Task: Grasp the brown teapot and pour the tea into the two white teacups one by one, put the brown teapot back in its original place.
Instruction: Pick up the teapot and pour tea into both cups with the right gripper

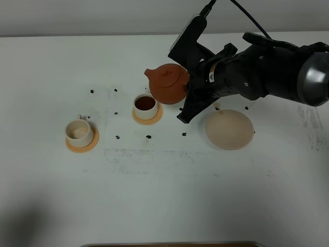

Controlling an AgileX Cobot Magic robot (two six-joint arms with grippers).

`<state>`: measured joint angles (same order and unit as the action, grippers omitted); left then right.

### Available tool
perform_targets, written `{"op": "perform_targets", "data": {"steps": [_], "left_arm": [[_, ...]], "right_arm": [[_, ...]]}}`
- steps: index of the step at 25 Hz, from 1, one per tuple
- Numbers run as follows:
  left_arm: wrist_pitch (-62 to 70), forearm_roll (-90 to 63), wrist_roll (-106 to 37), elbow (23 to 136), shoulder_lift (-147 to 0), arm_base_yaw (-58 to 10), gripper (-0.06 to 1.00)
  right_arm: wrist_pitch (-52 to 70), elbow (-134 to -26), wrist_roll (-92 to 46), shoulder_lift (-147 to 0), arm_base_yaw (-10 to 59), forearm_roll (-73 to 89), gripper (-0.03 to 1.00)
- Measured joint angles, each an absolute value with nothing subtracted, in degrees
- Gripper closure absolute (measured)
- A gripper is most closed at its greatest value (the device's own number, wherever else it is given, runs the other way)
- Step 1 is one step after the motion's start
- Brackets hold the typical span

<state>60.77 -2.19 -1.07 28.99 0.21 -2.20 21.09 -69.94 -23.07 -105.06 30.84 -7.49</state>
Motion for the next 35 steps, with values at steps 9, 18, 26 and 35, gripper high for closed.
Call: {"op": "perform_targets", "data": {"steps": [9,18,26,35], "left_arm": [[60.8,-2.2,-1.1,29.0,0.2,-2.2,0.54],[60.8,-2.2,-1.1,29.0,0.2,-2.2,0.54],[60.8,-2.2,-1.2,29.0,0.2,-2.2,0.54],[60.8,-2.2,-1.2,29.0,0.2,-2.2,0.54]], "right_arm": [[16.9,-67.5,-23.0,-103.2,29.7,-4.3,0.85],[6.6,-55.9,-22.9,-97.4,28.0,1.2,0.85],[4.2,-50.0,-22.9,-95.2,29.8,7.5,0.85],[1.8,-46.5,-22.9,-94.1,32.3,10.8,0.85]]}}
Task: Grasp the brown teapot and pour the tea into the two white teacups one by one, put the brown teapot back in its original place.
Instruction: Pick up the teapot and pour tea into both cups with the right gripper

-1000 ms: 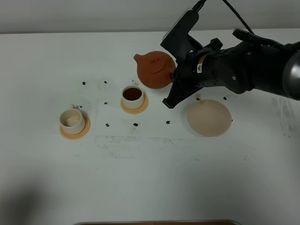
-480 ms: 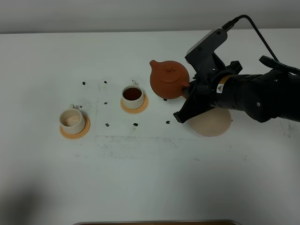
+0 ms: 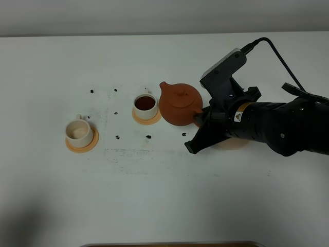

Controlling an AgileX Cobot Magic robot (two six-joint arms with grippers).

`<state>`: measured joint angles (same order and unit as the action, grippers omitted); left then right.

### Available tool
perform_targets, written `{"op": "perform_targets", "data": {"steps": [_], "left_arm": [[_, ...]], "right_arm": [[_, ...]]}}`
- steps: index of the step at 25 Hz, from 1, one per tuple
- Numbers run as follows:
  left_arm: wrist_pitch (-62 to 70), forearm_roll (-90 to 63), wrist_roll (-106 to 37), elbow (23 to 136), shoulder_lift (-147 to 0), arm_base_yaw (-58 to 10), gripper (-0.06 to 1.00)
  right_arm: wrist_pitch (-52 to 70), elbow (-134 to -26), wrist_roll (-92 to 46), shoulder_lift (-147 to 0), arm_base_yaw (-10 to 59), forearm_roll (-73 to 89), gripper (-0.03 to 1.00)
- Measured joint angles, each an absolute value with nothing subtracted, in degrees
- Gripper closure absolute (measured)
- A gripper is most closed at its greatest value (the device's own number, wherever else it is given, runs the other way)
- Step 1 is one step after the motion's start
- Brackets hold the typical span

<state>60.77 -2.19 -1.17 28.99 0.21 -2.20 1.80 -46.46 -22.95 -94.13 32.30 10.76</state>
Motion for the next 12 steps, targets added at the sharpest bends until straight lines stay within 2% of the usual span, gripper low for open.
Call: {"op": "perform_targets", "data": {"steps": [12], "left_arm": [[60.8,-2.2,-1.1,29.0,0.2,-2.2,0.54]], "right_arm": [[-2.4,-41.8,-22.9,-94.4,34.2,13.9,0.85]]}}
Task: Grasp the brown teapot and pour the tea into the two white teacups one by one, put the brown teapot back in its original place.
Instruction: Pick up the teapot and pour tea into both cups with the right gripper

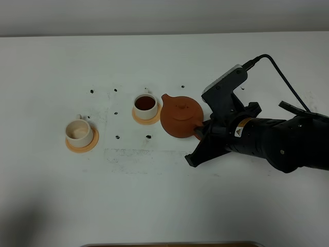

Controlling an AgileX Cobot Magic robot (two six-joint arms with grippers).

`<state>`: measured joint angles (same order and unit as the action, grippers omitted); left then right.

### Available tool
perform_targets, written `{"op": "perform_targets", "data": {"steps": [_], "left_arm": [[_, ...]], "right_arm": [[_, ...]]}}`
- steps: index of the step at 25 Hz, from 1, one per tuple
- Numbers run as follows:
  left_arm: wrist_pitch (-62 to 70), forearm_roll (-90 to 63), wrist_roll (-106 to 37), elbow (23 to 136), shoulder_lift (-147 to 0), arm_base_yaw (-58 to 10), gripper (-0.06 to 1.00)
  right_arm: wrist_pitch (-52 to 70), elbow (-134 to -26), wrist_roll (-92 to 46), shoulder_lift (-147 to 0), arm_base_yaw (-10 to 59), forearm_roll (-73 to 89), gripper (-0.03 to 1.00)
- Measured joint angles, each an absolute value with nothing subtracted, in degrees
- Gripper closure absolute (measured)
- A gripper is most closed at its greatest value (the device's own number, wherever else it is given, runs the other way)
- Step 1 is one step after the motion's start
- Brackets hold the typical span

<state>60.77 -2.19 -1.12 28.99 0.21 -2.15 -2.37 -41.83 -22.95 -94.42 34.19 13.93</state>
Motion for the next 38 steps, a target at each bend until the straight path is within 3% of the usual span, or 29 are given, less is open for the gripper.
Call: {"op": "perform_targets", "data": {"steps": [16,26,38], "left_arm": [[60.8,-2.2,-1.1,29.0,0.2,-2.2,0.54],[60.8,-2.2,-1.1,29.0,0.2,-2.2,0.54],[60.8,-2.2,-1.1,29.0,0.2,-2.2,0.54]], "right_arm": [[-9.4,-41.8,-22.9,-104.3,34.2,15.0,0.85],[-7.1,-41.8,-22.8,-99.6,34.5,14.4,0.85],[-3.5,-41.8,-18.5,-91.3,45.0,7.5,0.85]]}}
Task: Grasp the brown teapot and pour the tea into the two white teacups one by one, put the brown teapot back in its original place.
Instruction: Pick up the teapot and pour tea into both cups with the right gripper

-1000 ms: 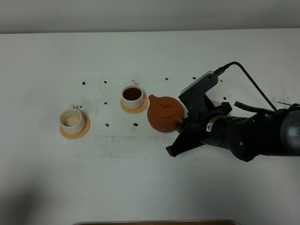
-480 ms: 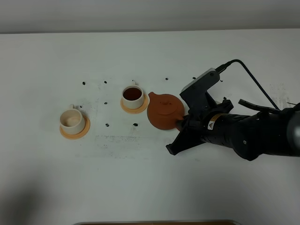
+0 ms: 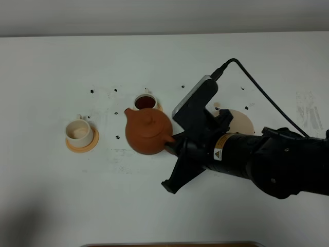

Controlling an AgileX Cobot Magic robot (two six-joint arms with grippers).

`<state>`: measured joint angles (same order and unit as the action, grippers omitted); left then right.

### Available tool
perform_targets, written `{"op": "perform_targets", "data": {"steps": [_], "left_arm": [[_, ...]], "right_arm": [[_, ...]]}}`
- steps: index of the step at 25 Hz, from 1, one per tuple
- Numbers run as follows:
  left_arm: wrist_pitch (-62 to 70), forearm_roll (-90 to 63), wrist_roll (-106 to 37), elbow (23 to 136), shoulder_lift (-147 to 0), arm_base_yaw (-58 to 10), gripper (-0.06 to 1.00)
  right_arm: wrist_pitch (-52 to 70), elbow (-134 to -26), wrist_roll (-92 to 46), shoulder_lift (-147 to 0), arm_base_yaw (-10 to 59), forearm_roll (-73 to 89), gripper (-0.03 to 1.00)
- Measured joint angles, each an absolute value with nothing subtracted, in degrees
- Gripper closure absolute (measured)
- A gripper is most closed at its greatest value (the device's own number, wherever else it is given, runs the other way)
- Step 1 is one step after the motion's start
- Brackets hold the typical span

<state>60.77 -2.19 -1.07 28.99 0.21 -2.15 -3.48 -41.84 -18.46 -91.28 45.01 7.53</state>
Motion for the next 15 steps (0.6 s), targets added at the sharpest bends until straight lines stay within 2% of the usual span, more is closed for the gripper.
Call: {"op": "perform_targets", "data": {"steps": [5,15], "left_arm": [[60.8,-2.2,-1.1,29.0,0.2,-2.2,0.54],[60.8,-2.2,-1.1,29.0,0.2,-2.2,0.54]], "right_arm": [[0.0,-45.5,-18.4,-92.0,49.7,4.0,0.85],[7.0,-57.8,-14.8,-102.6,49.6,-8.4,0.85]]}}
